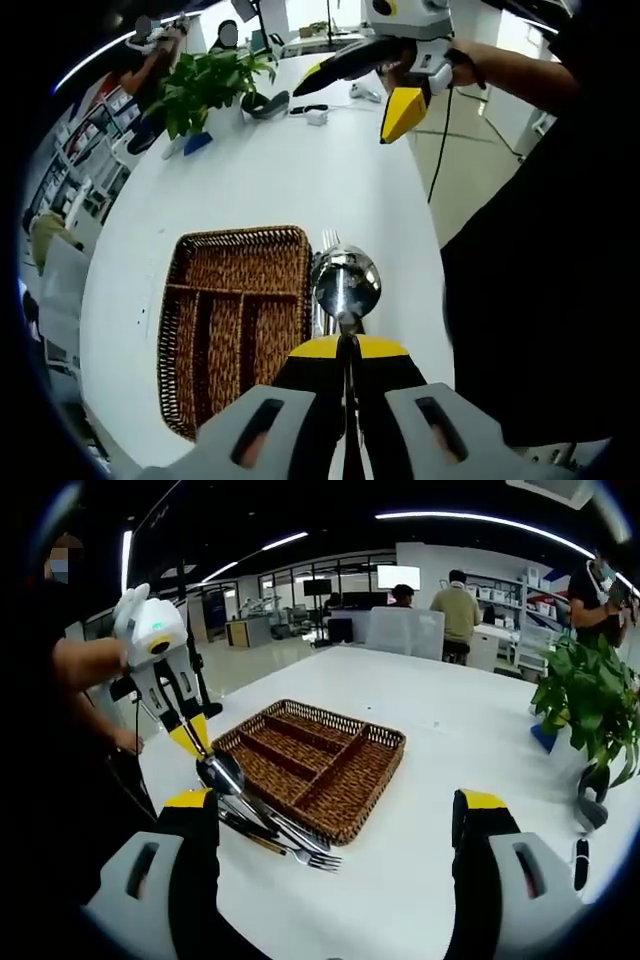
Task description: Arrange the knives, forks, and spoons in their matching storage slots by inserting each utensil handle-first until every utensil is classified and aligned in the correct compartment
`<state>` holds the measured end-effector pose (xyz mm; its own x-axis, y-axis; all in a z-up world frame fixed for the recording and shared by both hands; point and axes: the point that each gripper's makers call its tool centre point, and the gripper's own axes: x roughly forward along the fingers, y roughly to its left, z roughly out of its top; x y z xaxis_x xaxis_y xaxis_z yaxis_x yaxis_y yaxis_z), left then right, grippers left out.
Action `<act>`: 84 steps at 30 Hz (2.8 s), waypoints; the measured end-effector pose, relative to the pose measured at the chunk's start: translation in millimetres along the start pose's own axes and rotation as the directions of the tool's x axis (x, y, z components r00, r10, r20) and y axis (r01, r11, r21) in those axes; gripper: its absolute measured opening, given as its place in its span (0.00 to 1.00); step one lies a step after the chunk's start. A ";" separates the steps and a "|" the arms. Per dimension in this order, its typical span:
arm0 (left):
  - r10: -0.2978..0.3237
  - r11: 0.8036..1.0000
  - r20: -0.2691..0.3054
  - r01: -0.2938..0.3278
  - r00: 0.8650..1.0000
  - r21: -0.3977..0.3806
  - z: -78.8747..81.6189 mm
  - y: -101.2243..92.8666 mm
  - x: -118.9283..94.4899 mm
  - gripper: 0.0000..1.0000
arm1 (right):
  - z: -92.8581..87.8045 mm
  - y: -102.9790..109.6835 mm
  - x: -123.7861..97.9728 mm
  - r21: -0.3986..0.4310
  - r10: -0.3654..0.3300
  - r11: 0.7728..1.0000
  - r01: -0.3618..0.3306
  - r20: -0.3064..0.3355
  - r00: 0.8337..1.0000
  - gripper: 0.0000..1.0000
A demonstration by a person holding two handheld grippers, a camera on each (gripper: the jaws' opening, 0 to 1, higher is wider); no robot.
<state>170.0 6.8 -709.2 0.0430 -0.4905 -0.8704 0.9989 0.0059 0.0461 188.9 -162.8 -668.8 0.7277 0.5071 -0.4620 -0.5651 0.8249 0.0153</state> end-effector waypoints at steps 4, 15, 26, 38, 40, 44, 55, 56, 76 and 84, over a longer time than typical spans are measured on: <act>0.004 1.000 -0.008 -0.004 1.000 0.001 -1.2 3.2 -6.5 0.01 | -1.3 4.2 1.3 -0.028 -0.001 1.000 0.001 -0.007 1.000 1.00; 0.039 0.998 -0.006 -0.039 0.999 0.042 2.7 10.7 -9.2 0.01 | -2.7 3.2 1.0 -0.029 -0.005 1.000 0.005 -0.013 1.000 1.00; 0.049 0.997 -0.011 -0.049 0.999 0.053 1.2 25.4 -11.4 0.01 | -1.8 2.2 2.2 -0.028 -0.014 1.000 0.014 0.000 1.000 1.00; 0.092 0.993 -0.022 -0.090 0.996 0.072 -1.1 51.0 -16.6 0.01 | 1.8 1.9 5.2 -0.039 -0.016 0.999 0.016 0.011 1.000 1.00; 0.100 0.992 -0.021 -0.098 0.995 0.075 -1.0 55.6 -17.7 0.01 | 3.0 2.0 5.6 -0.027 -0.014 1.000 0.015 0.016 1.000 1.00; 0.094 0.991 -0.026 -0.091 0.995 0.101 -1.7 60.1 -18.4 0.01 | 4.7 4.7 9.1 -0.025 -0.012 1.000 0.012 0.009 1.000 1.00; 0.111 0.989 -0.014 -0.110 0.994 0.096 1.9 85.2 -26.6 0.01 | 7.6 3.2 6.1 -0.023 -0.013 1.000 0.013 0.000 1.000 1.00; 0.113 0.989 -0.015 -0.111 0.993 0.102 1.7 86.8 -26.4 0.01 | 7.1 2.5 5.3 -0.023 -0.015 1.000 0.015 -0.002 1.000 1.00; 0.147 0.976 -0.003 -0.144 0.989 0.161 -1.9 149.6 -35.7 0.01 | 11.5 9.2 5.5 -0.008 -0.025 1.000 0.025 0.009 1.000 1.00; 0.151 0.975 0.003 -0.149 0.989 0.166 -1.1 172.1 -35.7 0.01 | 11.2 7.9 3.8 -0.004 -0.034 0.999 0.034 0.015 0.999 1.00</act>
<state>340.4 26.3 -670.8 0.1932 -0.4863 -0.8522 0.9644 -0.0656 0.2560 191.6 -151.5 -660.5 0.7521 0.4825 -0.4490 -0.5415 0.8407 -0.0037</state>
